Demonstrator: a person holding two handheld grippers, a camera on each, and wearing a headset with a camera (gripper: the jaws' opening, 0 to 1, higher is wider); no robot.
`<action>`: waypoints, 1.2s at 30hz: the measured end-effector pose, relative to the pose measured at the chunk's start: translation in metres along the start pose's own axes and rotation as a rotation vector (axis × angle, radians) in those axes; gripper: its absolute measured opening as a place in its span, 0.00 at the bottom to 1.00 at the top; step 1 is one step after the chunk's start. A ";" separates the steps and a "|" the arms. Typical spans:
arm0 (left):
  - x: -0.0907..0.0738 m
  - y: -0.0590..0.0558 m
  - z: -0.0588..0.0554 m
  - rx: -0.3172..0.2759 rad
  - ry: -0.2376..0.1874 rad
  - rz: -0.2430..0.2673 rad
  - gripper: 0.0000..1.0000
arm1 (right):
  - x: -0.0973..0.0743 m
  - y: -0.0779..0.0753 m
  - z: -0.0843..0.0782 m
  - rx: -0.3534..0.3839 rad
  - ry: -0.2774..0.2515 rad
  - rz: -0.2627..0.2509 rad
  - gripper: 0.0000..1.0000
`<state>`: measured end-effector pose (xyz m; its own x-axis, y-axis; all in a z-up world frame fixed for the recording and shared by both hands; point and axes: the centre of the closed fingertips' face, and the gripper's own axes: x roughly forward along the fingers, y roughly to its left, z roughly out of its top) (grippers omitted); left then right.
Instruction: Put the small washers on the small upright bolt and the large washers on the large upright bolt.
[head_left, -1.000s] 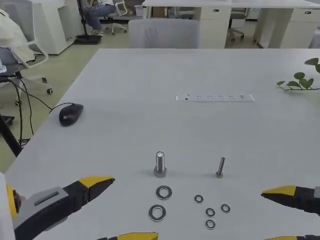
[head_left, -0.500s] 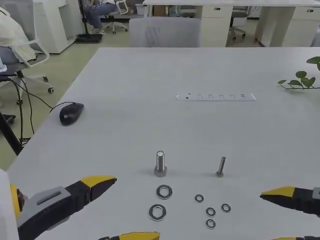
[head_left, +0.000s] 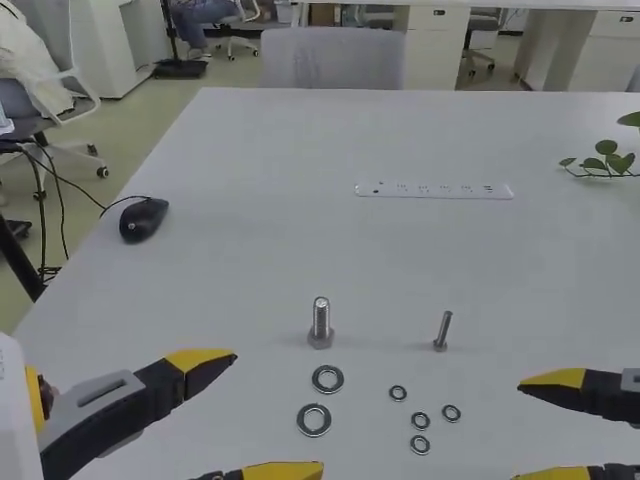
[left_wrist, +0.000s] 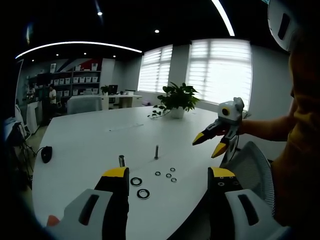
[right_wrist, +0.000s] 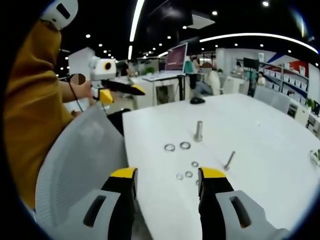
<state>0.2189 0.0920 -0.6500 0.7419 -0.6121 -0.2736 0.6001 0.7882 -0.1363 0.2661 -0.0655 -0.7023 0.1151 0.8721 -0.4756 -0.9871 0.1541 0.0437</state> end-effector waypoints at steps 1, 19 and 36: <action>0.000 0.000 -0.001 0.001 0.004 0.000 0.63 | 0.001 0.000 0.000 -0.008 0.005 0.001 0.50; 0.006 0.007 -0.002 -0.014 -0.007 0.003 0.62 | 0.021 -0.027 -0.006 -0.059 0.102 0.042 0.48; 0.010 0.021 0.005 -0.027 -0.031 0.029 0.62 | 0.048 -0.059 -0.022 -0.118 0.226 0.060 0.43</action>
<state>0.2403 0.1026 -0.6505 0.7681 -0.5901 -0.2487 0.5701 0.8070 -0.1541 0.3273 -0.0433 -0.7470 0.0415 0.7499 -0.6602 -0.9991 0.0385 -0.0192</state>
